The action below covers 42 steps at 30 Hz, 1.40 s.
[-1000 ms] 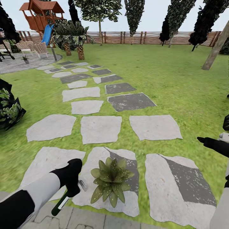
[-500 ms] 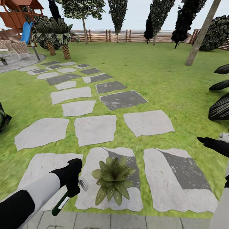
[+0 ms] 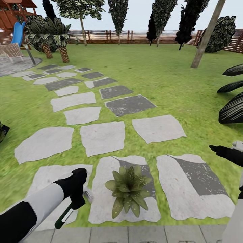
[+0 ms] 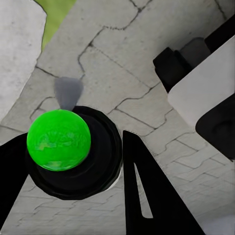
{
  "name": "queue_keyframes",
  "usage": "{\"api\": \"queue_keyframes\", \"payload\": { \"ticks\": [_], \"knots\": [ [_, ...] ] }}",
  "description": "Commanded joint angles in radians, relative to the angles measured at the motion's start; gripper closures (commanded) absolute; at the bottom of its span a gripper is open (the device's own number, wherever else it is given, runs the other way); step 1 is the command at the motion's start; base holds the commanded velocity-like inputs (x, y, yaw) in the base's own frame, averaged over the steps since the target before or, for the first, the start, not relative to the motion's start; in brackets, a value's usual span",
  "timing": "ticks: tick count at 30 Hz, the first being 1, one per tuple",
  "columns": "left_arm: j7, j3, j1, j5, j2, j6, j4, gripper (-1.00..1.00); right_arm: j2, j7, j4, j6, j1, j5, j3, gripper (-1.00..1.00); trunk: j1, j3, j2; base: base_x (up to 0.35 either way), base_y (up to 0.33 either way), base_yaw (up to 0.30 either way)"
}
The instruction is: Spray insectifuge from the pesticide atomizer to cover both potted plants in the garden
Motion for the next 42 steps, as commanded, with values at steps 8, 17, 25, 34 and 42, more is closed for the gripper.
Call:
{"api": "queue_keyframes", "payload": {
  "ticks": [8, 17, 25, 34, 42],
  "knots": [
    [-0.010, -0.001, 0.000, -0.009, 0.001, 0.005, -0.003, 1.00, 0.000, 0.010, -0.001, 0.004, -0.001, 0.010, -0.001, -1.00, 0.000, -0.006, 0.000, 0.000, 0.283, -0.093],
    [-0.011, -0.003, 0.000, -0.009, -0.002, 0.005, -0.003, 1.00, 0.000, 0.010, -0.001, 0.004, -0.001, 0.010, -0.001, -1.00, 0.000, -0.017, 0.000, 0.000, 0.180, -0.208],
    [-0.011, -0.004, 0.000, -0.009, -0.005, 0.005, -0.005, 1.00, 0.000, 0.010, -0.001, 0.005, -0.001, 0.010, 0.000, -1.00, 0.000, -0.025, 0.000, 0.000, 0.004, -0.251],
    [-0.010, -0.002, 0.000, -0.009, -0.004, 0.005, -0.005, 1.00, 0.001, 0.010, 0.000, 0.005, -0.001, 0.010, 0.000, -1.00, 0.000, -0.034, 0.000, 0.000, 0.067, -0.252],
    [-0.010, 0.000, 0.000, -0.009, -0.005, 0.005, -0.004, 1.00, 0.000, 0.010, -0.001, 0.005, -0.001, 0.011, -0.001, -1.00, 0.000, -0.035, 0.000, 0.000, 0.293, -0.045]
  ]
}}
